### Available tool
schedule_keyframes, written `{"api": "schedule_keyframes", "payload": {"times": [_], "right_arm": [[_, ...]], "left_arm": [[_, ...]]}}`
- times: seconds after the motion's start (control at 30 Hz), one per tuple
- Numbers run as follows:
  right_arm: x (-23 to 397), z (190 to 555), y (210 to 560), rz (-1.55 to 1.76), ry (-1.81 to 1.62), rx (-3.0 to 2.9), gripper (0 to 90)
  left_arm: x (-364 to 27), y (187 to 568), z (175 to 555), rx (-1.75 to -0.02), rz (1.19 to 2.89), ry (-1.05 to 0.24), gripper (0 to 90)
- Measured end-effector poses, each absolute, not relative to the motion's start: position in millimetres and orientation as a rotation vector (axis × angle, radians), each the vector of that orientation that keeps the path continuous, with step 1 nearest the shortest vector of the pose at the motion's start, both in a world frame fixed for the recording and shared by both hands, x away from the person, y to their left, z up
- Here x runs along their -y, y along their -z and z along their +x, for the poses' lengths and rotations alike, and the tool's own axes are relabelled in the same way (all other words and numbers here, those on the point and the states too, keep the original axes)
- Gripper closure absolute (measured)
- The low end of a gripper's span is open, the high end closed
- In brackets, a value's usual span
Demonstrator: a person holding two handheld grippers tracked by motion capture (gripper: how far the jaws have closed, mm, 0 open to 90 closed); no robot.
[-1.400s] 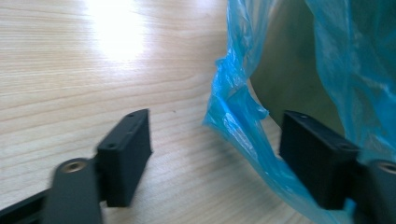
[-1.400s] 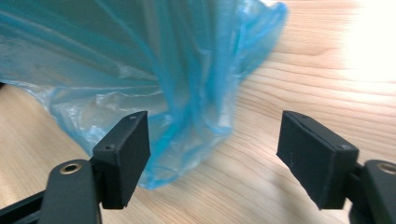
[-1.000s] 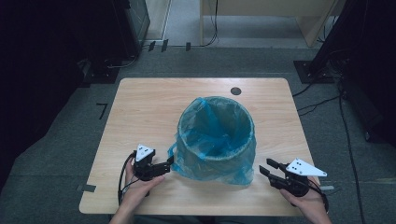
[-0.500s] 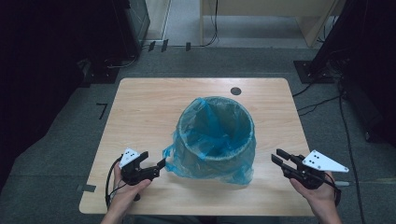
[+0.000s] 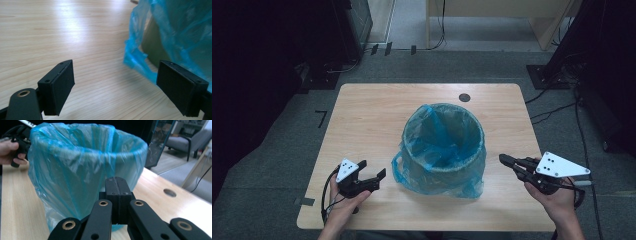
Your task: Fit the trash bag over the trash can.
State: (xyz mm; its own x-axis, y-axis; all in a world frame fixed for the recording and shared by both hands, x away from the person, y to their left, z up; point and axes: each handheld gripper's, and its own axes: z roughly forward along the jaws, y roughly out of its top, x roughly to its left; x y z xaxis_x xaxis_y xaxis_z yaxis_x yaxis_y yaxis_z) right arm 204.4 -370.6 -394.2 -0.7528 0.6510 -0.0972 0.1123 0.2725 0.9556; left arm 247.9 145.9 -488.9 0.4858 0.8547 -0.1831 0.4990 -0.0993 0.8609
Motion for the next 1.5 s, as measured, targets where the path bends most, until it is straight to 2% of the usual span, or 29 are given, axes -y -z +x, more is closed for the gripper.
{"api": "schedule_keyframes", "payload": {"times": [0.33,0.73,1.13,1.5], "right_arm": [[342,214,350,0.471,-1.453,-2.17,90.0],[281,238,308,0.111,-1.384,-2.276,90.0],[215,261,299,-0.28,-1.182,-2.454,90.0],[167,279,326,-0.662,-0.877,-2.524,90.0]], "left_arm": [[-178,499,249,-1.233,1.821,-0.509,15.3],[-199,515,258,-1.345,1.883,-0.56,15.4],[-203,517,261,-1.372,1.895,-0.517,15.7],[-202,517,261,-1.363,1.904,-0.52,16.4]]}}
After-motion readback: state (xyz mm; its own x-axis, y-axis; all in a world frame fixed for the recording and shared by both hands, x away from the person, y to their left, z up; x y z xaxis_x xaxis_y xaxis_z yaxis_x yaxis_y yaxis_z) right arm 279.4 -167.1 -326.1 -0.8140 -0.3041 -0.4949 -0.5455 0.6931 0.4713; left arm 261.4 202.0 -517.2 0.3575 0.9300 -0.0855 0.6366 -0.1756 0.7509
